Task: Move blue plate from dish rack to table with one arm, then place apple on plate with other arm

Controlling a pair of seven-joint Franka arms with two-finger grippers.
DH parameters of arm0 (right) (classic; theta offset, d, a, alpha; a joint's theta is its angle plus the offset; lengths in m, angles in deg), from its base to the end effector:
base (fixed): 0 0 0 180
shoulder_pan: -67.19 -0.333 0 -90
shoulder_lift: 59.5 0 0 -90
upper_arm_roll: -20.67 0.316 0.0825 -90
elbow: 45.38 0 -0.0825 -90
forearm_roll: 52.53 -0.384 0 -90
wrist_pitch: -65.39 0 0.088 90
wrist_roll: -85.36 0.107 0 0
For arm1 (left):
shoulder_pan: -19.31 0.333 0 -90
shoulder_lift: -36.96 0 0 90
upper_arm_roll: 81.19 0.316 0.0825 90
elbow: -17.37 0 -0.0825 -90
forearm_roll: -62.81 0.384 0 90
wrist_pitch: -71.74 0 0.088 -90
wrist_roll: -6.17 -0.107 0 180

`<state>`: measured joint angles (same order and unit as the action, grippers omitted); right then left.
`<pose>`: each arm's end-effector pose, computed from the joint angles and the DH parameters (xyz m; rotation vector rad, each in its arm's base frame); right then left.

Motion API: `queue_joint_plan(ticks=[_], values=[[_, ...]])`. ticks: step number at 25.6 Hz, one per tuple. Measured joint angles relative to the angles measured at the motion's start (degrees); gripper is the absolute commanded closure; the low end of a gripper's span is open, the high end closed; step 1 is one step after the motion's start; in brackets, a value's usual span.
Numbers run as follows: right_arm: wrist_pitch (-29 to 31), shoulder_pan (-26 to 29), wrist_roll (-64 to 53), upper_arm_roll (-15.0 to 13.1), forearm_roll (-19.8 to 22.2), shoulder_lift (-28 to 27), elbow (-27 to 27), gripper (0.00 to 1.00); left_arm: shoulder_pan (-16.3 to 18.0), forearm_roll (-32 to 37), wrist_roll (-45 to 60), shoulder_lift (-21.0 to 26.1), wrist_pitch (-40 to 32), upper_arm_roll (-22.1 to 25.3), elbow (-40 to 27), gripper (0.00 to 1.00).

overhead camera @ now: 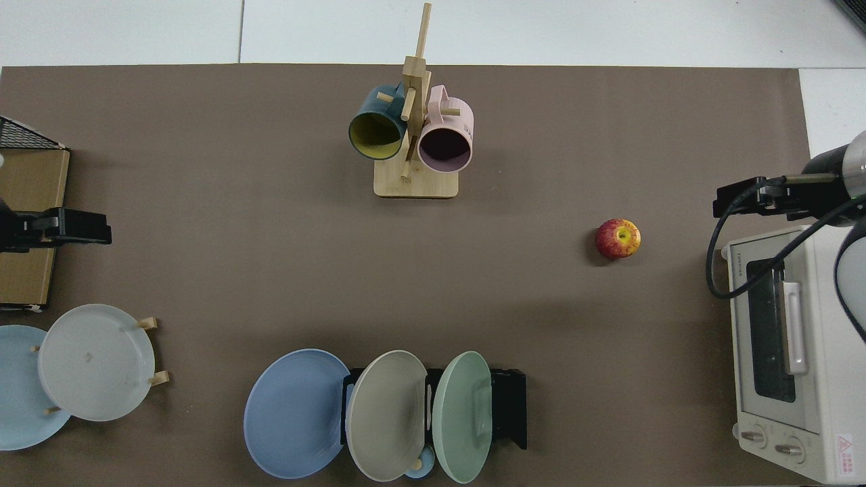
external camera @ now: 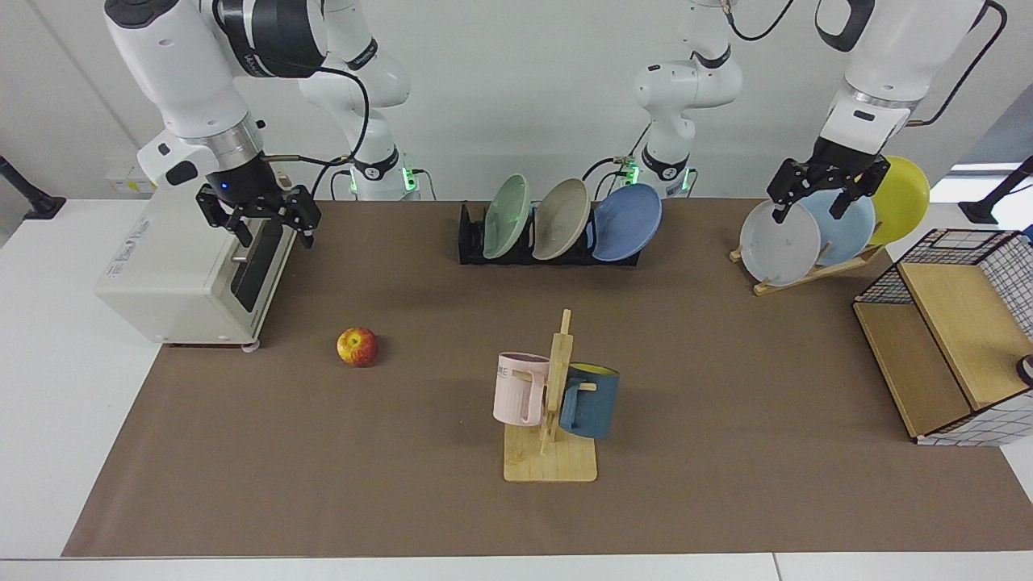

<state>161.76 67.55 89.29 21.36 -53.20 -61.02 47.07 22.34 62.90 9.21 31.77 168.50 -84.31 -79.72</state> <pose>0.5720 0.0043 0.5992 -3.1258 0.0999 -0.0648 0.5369 -0.0020 0.6257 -3.1336 -0.0805 -0.1330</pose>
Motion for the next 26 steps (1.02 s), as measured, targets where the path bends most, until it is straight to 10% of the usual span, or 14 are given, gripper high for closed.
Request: queue_joint_plan(ticks=[19,26], values=[[0.0,0.0,0.0,0.0,0.0,0.0,0.0,0.0,-0.07,0.1,0.01,-1.1,-0.74,-1.17,-2.7,0.05],[0.0,0.0,0.0,0.0,0.0,0.0,0.0,0.0,-0.37,4.65,6.84,-7.14,-1.41,-9.03,-11.03,0.13]])
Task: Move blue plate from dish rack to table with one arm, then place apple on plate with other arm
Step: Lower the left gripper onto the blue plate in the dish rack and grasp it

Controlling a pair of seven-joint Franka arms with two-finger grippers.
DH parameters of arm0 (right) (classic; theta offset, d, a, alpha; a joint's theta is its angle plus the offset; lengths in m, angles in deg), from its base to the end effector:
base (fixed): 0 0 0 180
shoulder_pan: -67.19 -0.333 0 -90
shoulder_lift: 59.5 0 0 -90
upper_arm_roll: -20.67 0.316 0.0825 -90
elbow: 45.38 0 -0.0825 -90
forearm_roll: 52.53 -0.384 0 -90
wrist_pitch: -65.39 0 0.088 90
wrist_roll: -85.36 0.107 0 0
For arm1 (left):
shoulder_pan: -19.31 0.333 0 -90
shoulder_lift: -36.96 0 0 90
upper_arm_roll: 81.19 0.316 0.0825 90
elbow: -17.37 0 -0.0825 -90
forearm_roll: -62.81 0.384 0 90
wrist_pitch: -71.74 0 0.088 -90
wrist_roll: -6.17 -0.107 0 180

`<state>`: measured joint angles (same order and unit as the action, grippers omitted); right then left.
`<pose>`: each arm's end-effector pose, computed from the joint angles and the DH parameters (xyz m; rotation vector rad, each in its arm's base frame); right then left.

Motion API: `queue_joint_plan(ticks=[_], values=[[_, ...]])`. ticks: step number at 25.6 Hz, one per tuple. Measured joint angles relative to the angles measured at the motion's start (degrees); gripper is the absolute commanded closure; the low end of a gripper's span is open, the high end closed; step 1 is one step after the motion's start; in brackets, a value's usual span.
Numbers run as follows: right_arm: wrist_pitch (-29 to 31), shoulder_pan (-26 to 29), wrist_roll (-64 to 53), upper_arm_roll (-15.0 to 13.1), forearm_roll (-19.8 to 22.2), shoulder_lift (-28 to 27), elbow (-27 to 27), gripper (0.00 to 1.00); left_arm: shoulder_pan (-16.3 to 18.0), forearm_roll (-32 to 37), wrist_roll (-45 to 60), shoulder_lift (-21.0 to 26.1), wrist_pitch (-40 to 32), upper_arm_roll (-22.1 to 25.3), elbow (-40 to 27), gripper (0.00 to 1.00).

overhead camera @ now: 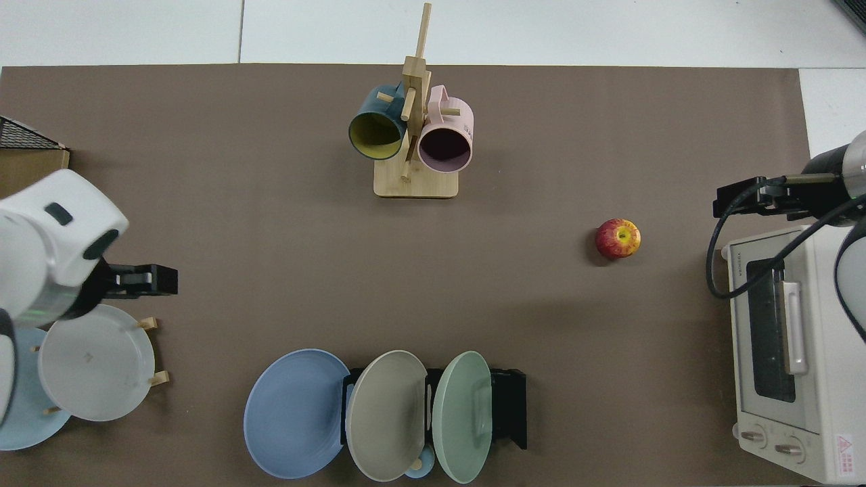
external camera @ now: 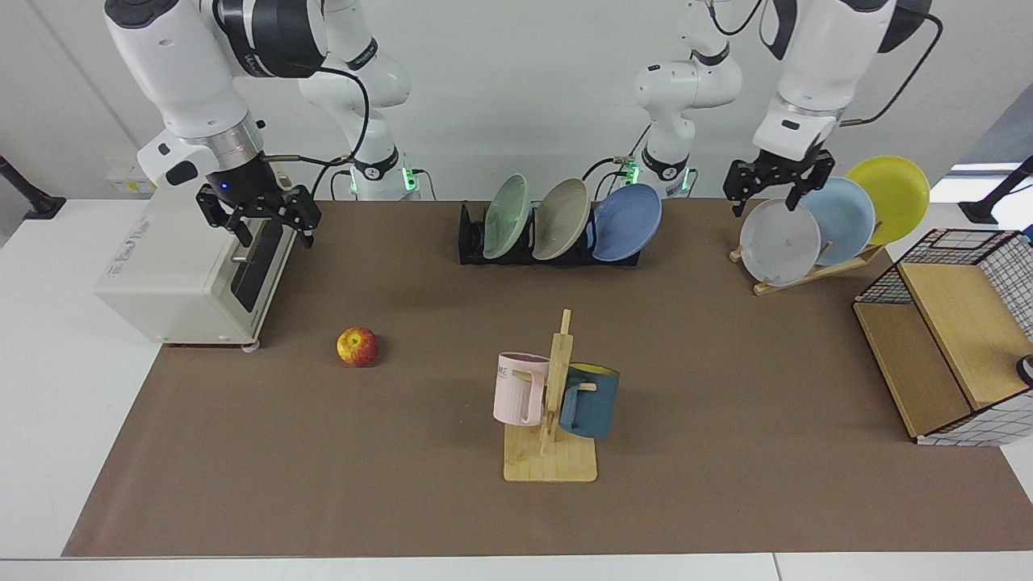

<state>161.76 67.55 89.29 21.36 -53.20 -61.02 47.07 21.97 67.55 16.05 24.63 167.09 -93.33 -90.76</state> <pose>0.5720 0.0043 0.5992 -3.1258 0.0999 -0.0648 0.4850 -0.0822 0.5931 -3.0140 -0.0057 -0.0129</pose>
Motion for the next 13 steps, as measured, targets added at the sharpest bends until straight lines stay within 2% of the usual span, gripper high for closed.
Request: queue_joint_plan(ticks=[8,13], values=[[-0.03,0.19,0.09,-0.13,0.01,0.0,0.02,0.0,-0.23,0.51,9.14,-12.56,-0.25,-8.95,-13.18,0.11],[-0.02,2.31,0.15,-0.25,0.03,0.0,0.03,0.0,-0.36,0.5,12.76,-15.04,2.03,-14.15,-19.95,0.12]])
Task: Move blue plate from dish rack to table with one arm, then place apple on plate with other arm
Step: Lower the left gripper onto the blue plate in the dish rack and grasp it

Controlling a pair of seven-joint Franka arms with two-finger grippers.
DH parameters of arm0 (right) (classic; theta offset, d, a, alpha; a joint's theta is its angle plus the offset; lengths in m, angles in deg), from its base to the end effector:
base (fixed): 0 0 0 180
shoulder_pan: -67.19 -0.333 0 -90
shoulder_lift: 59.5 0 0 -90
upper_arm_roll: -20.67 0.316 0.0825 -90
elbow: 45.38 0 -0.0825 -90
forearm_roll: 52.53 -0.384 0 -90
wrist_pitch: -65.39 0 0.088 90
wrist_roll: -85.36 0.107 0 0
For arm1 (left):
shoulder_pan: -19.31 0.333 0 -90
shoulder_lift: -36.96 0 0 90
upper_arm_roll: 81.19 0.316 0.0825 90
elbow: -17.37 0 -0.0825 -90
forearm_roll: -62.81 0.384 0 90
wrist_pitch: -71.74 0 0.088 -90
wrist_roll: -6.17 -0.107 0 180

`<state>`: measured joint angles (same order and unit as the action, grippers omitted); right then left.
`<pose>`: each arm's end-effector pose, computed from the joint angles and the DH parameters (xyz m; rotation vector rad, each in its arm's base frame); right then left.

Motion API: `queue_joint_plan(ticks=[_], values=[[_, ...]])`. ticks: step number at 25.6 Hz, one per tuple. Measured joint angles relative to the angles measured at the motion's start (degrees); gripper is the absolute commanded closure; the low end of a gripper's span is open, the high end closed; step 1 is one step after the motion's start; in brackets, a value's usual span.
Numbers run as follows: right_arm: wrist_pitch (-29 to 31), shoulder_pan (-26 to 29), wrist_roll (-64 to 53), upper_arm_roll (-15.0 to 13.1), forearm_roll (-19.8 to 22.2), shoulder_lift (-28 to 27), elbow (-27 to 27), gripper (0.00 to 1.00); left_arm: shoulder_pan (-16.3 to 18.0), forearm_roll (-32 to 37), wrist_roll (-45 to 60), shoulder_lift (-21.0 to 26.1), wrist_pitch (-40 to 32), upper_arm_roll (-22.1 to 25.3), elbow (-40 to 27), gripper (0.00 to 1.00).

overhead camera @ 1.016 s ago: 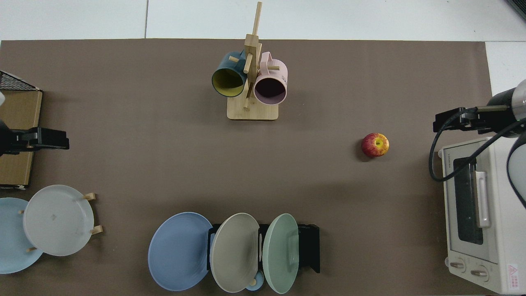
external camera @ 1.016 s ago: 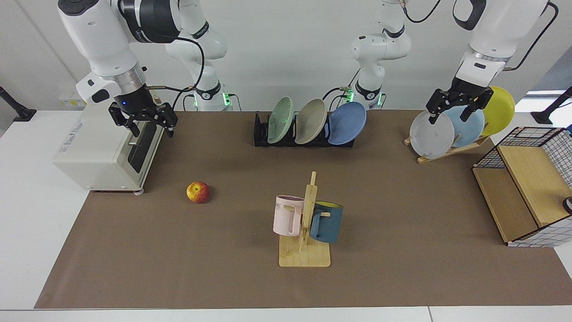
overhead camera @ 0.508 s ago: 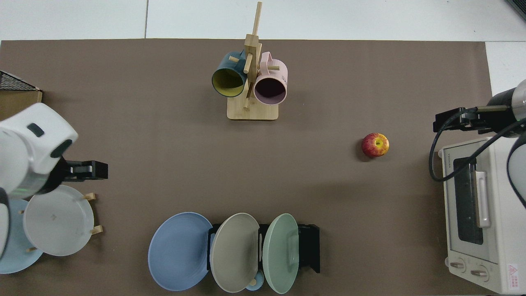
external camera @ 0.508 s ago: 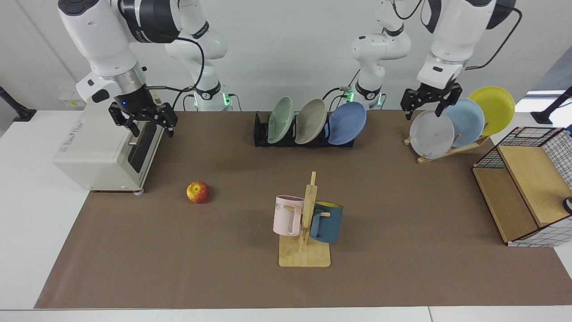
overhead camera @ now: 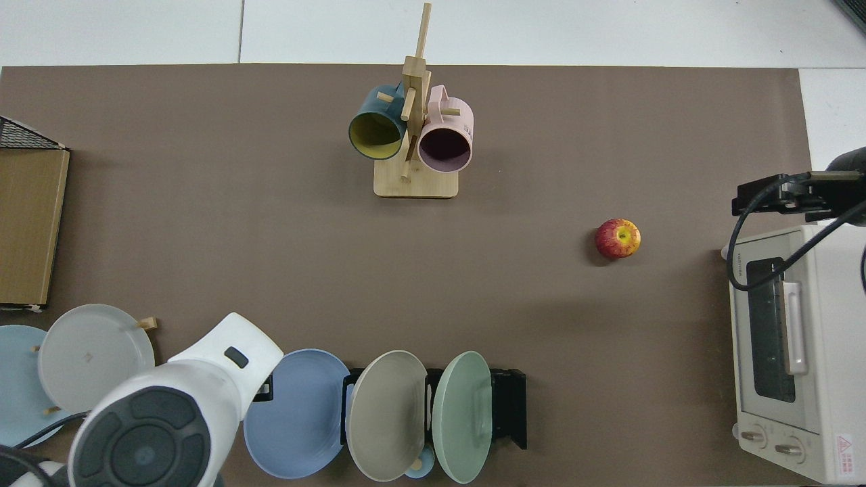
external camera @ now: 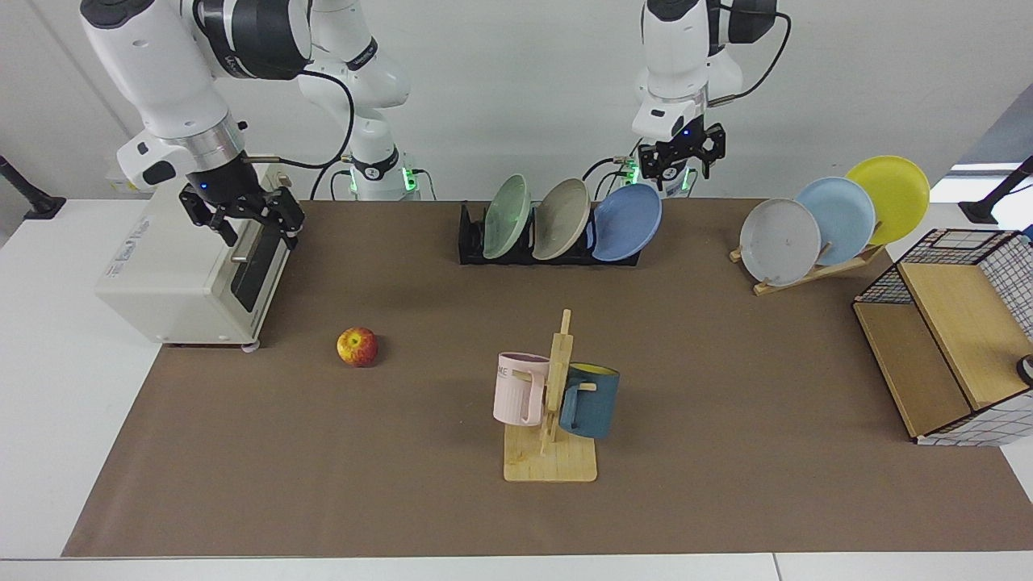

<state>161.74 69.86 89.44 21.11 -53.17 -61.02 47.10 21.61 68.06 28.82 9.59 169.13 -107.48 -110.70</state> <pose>0.5716 -0.0212 0.5989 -3.1241 0.1738 -0.0639 0.3713 -0.1799 0.5298 -2.8295 -0.0227 -0.0225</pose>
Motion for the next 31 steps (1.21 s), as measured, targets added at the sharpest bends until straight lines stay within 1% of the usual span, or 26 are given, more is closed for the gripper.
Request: queue_joint_plan(ticks=[4,8,11,14,17,26,27,28,31], values=[[0.0,0.12,0.0,0.17,-0.03,0.0,0.0,0.0,-0.4,0.0,1.26,-0.28,2.74,-0.86,-3.35,0.12],[0.0,-0.07,0.0,0.73,-0.04,0.0,0.0,0.0,-0.42,0.0,1.27,-0.69,3.61,-0.75,-5.06,0.13],[0.0,-0.06,0.0,0.8,-0.03,0.0,0.0,0.0,-1.0,-0.02,1.82,-0.95,4.47,-1.5,-7.2,0.13],[0.01,-0.07,0.0,0.79,-0.03,0.0,0.0,0.0,-1.99,-0.2,3.4,-1.56,6.86,-2.4,-10.28,0.16],[0.01,-0.07,0.0,0.81,-0.03,0.0,0.0,0.0,-2.16,-0.82,3.82,-2.37,9.24,-2.68,-12.44,0.17],[0.01,-0.07,0.0,0.81,-0.03,0.0,0.0,0.0,-2.04,-1.27,3.84,-2.73,13.06,-2.45,-16.01,0.17],[0.01,-0.07,0.0,0.81,-0.03,0.0,0.0,0.0,-2.04,-1.37,3.84,-2.68,13.36,-2.45,-16.39,0.19],[0.01,-0.07,0.0,0.81,-0.03,0.0,0.0,0.0,-2.04,-1.49,3.84,-2.61,13.6,-2.45,-16.72,0.25],[0.01,-0.07,0.0,0.8,-0.03,0.0,0.0,0.0,-2.04,-1.59,3.84,-2.53,14.09,-2.45,-17.32,0.32]])
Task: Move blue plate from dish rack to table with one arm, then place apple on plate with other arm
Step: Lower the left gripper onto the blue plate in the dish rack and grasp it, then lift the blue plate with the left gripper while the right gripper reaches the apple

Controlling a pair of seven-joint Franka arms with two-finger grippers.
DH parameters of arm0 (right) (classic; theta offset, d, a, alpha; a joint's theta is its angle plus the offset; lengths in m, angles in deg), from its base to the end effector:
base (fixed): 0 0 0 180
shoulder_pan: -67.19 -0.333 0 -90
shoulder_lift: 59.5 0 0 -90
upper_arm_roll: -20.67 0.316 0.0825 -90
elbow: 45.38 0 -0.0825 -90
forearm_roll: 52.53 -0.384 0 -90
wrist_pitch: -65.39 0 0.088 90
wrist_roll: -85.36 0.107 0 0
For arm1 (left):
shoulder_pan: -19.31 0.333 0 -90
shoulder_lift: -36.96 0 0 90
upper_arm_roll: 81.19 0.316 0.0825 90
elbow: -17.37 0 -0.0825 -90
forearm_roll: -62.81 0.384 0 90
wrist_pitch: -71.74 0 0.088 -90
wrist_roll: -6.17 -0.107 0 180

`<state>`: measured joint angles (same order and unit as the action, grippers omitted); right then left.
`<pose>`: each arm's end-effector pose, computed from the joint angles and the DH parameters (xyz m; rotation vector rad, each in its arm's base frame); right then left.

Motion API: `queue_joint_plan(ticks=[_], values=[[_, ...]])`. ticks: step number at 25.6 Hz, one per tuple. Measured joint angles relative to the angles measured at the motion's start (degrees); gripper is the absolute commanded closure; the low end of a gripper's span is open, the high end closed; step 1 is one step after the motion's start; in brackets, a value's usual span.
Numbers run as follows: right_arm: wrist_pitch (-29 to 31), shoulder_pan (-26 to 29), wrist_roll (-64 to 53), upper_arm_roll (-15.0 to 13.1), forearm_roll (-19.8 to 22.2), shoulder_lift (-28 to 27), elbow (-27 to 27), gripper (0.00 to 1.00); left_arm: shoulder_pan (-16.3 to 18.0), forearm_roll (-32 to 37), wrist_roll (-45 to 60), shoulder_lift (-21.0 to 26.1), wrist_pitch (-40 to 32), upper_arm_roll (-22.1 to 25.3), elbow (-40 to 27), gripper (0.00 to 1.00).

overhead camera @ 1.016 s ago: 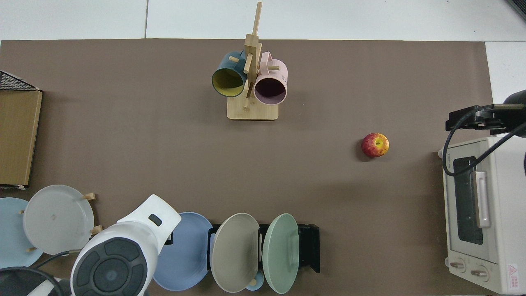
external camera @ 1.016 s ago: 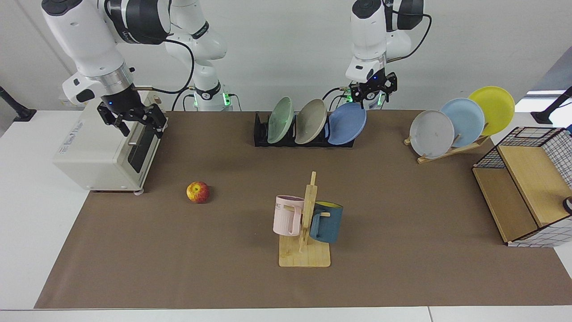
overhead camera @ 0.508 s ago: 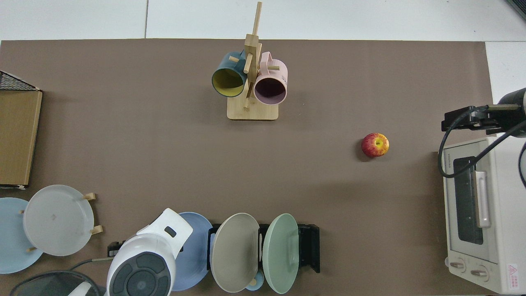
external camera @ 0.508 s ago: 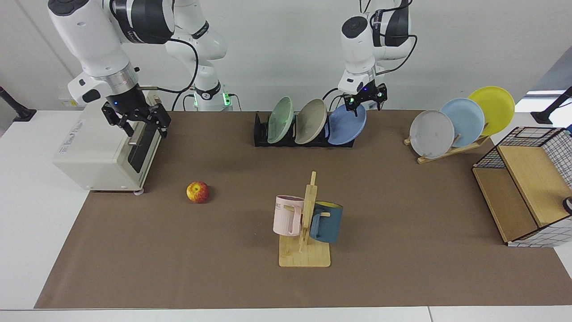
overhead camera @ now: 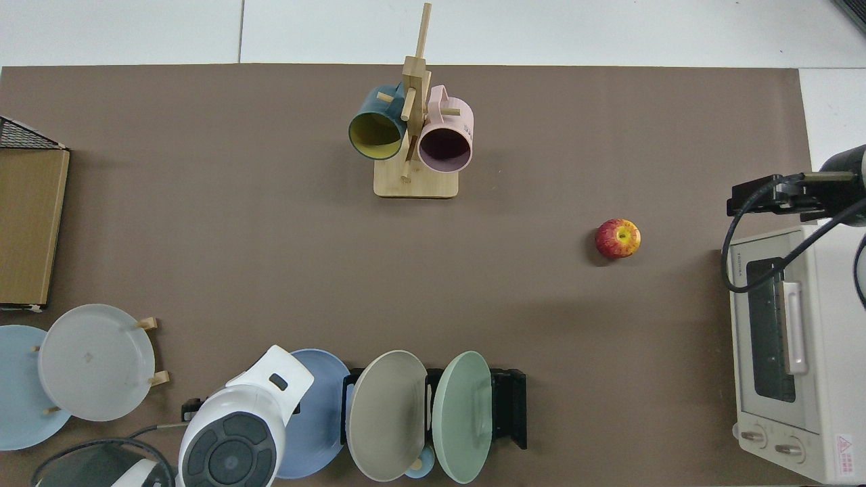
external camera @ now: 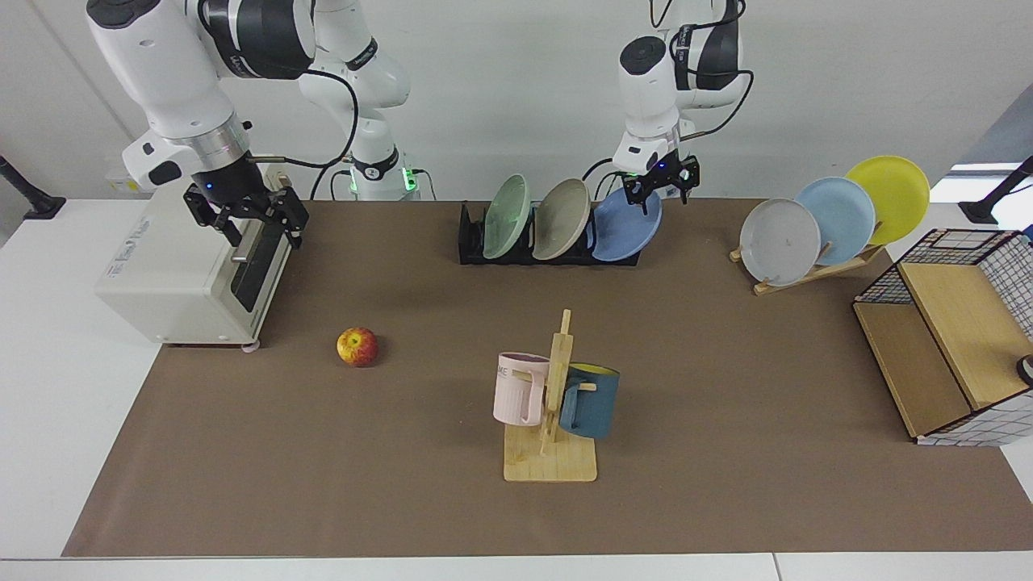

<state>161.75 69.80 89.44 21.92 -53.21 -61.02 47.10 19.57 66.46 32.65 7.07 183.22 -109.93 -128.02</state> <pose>0.5719 -0.0126 0.5989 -3.1240 0.1501 -0.0640 0.3383 -0.1784 0.4220 -2.8163 -0.0155 -0.0219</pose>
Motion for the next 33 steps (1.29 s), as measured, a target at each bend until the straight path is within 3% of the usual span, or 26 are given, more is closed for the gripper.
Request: queue_joint_plan(ticks=[4,17,23,29,32,33], values=[[0.0,0.0,0.0,0.0,0.0,0.0,0.0,0.0,0.0,-0.02,-0.05,0.01,0.08,0.0,-0.46,0.49],[0.0,0.0,0.0,-0.01,0.0,0.0,0.0,0.0,0.08,-0.98,-0.07,0.04,0.03,0.01,-0.9,0.48],[0.0,0.0,0.0,-0.01,0.0,0.0,0.0,0.0,0.06,-1.25,-0.16,0.05,0.02,-0.1,-1.15,0.76],[0.24,0.13,0.0,-0.24,0.07,0.01,0.34,0.0,0.05,-1.28,-0.54,0.06,-0.02,-0.13,-1.23,0.87],[4.26,-0.01,0.0,0.08,0.07,-0.01,2.88,0.0,0.05,-1.29,-0.65,0.06,-0.15,-0.16,-1.23,1.0],[6.54,-0.06,0.0,0.23,0.06,-0.07,4.41,0.0,0.04,-1.29,-0.65,0.06,-0.33,-0.22,-1.23,1.0]])
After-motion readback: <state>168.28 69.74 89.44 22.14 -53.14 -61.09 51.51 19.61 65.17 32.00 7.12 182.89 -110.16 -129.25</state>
